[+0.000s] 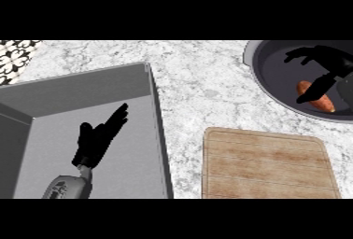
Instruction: Pick the sweet potato from the cutting board and place it in the pot
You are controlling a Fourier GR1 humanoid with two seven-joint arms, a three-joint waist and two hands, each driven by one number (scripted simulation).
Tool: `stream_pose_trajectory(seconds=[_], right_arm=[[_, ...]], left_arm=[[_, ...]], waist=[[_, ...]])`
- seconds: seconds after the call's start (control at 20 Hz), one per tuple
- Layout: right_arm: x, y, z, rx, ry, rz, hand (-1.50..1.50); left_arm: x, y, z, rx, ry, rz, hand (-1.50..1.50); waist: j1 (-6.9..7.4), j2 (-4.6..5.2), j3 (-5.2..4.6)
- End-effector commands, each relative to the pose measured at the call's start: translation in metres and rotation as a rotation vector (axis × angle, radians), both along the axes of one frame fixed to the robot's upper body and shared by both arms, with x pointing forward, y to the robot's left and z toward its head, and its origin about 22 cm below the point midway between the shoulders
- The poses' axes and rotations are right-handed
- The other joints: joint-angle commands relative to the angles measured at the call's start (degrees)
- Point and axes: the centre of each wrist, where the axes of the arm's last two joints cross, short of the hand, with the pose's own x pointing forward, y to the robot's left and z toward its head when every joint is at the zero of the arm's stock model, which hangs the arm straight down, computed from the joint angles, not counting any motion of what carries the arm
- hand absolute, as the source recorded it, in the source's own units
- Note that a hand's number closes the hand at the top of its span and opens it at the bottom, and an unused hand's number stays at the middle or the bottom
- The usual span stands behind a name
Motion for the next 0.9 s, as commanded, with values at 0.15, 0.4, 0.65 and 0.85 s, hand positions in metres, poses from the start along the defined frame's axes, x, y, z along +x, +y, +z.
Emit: stream_pose_trajectory(seconds=[0.15,0.4,0.65,0.85], right_arm=[[0.011,0.010,0.024,0.562,-0.220,-0.061,-1.50],[-0.002,-0.036,0.054,0.772,-0.367,-0.265,-1.50],[-0.022,-0.074,0.063,0.909,-0.477,-0.342,-1.50],[-0.048,-0.114,0.072,0.989,-0.495,-0.356,-1.50]], left_arm=[[0.006,0.013,0.011,0.017,-0.005,0.007,0.00],[-0.001,-0.001,-0.003,-0.010,-0.008,0.013,0.00],[0.001,-0.001,-0.003,-0.012,0.003,0.021,0.00],[0.005,0.000,0.013,0.001,-0.019,0.012,0.00]], waist=[[-0.31,-0.02,0.25],[-0.32,0.46,0.18],[-0.03,0.69,0.22],[0.30,0.64,0.31]])
